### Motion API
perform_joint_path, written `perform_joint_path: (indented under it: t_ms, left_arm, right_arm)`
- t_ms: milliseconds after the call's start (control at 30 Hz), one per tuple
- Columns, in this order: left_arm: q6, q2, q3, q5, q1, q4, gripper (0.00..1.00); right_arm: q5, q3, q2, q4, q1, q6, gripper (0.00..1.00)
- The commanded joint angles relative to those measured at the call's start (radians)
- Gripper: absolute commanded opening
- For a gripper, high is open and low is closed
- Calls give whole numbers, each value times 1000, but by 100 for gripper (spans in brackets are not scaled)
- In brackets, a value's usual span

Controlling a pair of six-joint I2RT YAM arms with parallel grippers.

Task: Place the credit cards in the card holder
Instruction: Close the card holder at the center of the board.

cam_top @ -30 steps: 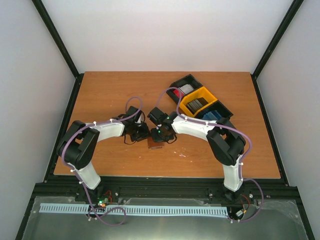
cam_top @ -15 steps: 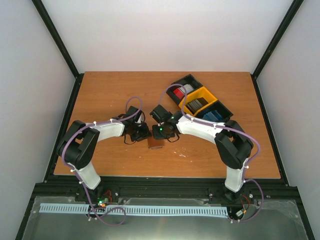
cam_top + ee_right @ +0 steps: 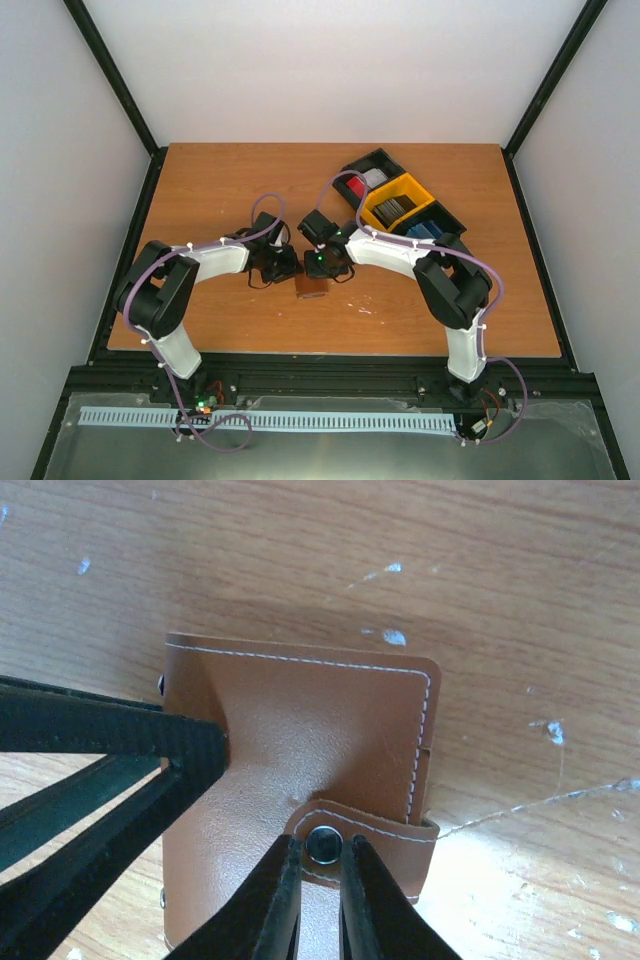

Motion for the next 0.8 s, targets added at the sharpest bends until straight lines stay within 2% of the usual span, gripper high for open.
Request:
perform_joint_path:
  t_ms: [0,533,767]
  left_arm:
    - [9,109,-71,-55,-27,-149,29]
    - [8,114,-69,-54,-27,-148,29]
    - [7,118,-67,-51,-27,-146,29]
  right_arm:
    - [22,41,17,4,-8,-9,13]
    - [-4,26,52,-20,-9,-28,13]
    - [-60,3,50,-25,-8,-41,12]
